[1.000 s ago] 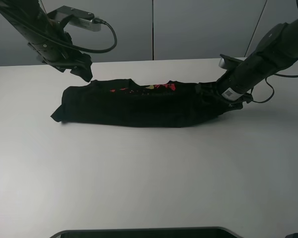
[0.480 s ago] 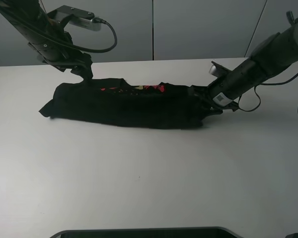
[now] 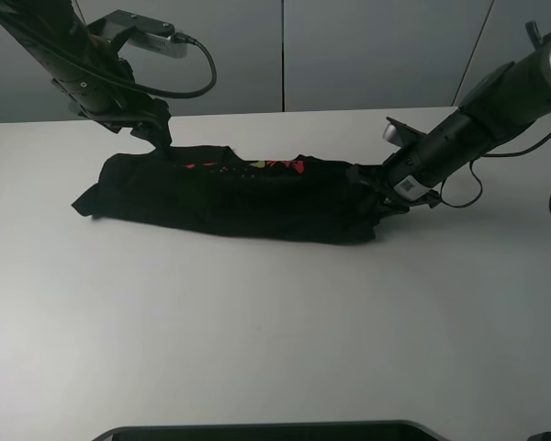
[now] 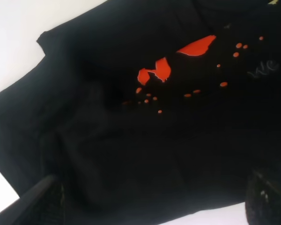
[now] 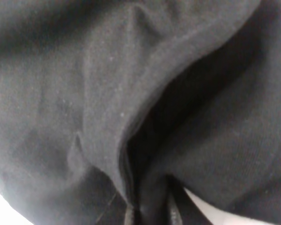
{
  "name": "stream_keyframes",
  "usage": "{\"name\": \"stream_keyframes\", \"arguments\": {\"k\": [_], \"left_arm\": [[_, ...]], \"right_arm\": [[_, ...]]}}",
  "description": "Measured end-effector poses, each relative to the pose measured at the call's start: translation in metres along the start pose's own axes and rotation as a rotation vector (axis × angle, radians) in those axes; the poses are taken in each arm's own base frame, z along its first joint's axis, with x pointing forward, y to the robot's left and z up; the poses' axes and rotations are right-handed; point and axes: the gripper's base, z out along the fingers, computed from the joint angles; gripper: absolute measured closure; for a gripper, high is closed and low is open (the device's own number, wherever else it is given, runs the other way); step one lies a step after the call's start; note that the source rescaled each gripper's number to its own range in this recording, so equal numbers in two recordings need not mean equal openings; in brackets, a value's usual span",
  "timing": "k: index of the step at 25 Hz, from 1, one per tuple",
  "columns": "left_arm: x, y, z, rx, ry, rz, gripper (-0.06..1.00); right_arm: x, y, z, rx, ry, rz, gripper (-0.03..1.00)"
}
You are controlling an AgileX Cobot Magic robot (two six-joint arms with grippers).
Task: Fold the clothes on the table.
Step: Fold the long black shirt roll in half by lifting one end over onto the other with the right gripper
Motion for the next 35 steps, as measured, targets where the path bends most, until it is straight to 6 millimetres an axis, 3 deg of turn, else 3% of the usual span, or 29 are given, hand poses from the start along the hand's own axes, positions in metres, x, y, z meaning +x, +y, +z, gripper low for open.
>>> {"name": "stream_keyframes", "arguments": {"k": [4, 7, 12, 16, 20, 23, 28, 32, 35], "left_arm": [[0.002, 0.000, 0.000, -0.003, 0.024, 0.008, -0.06], [0.003, 0.001, 0.000, -0.005, 0.038, 0.012, -0.06], [0.003, 0.001, -0.005, -0.007, 0.028, 0.012, -0.06], [0.002, 0.001, -0.013, -0.011, 0.011, 0.013, -0.06], [0.002, 0.001, -0.015, -0.011, 0.009, 0.013, -0.06], [0.002, 0.001, -0.015, -0.010, 0.009, 0.011, -0.06], [0.002, 0.001, -0.015, -0.010, 0.009, 0.011, -0.05], [0.001, 0.001, -0.022, -0.013, -0.008, 0.011, 0.08], [-0.002, 0.001, -0.037, -0.019, -0.055, 0.011, 0.17]], "right_arm": [[0.002, -0.009, -0.018, 0.170, 0.003, 0.025, 0.88], [0.001, -0.027, -0.042, 0.317, -0.031, 0.040, 0.88], [0.002, -0.051, -0.107, 0.448, -0.160, 0.077, 0.88], [0.003, -0.042, -0.159, 0.476, -0.273, 0.083, 0.88], [0.006, -0.014, -0.188, 0.434, -0.341, 0.031, 0.88], [0.008, 0.016, -0.186, 0.361, -0.341, -0.040, 0.88], [0.009, 0.070, -0.160, 0.253, -0.314, -0.162, 0.88], [0.007, 0.104, -0.133, 0.172, -0.312, -0.219, 0.88], [0.005, 0.117, -0.102, 0.140, -0.275, -0.233, 0.88]]}}
